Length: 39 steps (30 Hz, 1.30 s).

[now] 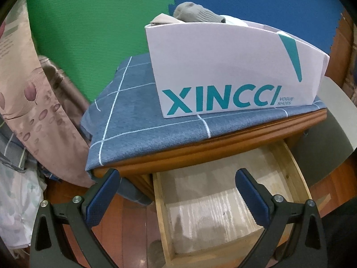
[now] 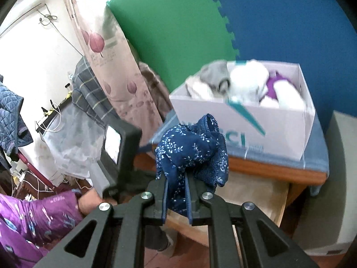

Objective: Take underwear out of drawer
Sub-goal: 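Lift the navy floral cloth out and carry it over the shoe box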

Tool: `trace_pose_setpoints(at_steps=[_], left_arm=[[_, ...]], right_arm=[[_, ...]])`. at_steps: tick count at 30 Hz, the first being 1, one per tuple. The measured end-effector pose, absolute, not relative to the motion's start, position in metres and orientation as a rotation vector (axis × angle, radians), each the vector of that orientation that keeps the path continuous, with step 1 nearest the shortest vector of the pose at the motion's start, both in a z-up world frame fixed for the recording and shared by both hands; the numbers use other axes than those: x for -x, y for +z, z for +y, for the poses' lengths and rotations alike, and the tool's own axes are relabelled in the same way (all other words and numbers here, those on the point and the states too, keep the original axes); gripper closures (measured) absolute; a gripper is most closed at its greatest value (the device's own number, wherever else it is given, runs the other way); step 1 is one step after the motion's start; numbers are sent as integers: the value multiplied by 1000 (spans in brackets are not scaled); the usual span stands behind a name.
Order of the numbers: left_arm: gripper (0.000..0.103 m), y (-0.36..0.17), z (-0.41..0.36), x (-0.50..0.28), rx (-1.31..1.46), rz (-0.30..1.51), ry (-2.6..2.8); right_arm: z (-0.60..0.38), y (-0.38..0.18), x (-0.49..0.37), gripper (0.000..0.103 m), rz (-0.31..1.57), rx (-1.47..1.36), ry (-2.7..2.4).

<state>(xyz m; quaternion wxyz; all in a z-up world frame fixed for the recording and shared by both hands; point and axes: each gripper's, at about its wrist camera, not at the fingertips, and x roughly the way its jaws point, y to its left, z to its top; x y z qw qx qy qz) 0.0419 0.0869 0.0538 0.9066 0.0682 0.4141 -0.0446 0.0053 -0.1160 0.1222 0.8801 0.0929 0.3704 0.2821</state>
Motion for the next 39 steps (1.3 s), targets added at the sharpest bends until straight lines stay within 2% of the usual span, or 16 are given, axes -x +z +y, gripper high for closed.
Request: trace_pose_setpoints(at_steps=[8, 14, 23, 39], left_arm=[[0, 52, 80, -40, -169, 867, -115], [0, 51, 77, -40, -165, 880, -138], [0, 49, 81, -44, -122, 915, -164], [0, 49, 80, -43, -116, 920, -182]], right_arm=[[-123, 160, -52, 91, 725, -172, 538], [-136, 166, -104, 91, 725, -201, 460], [-142, 138, -172, 91, 803, -185, 341], [-114, 95, -220, 91, 956, -73, 273]])
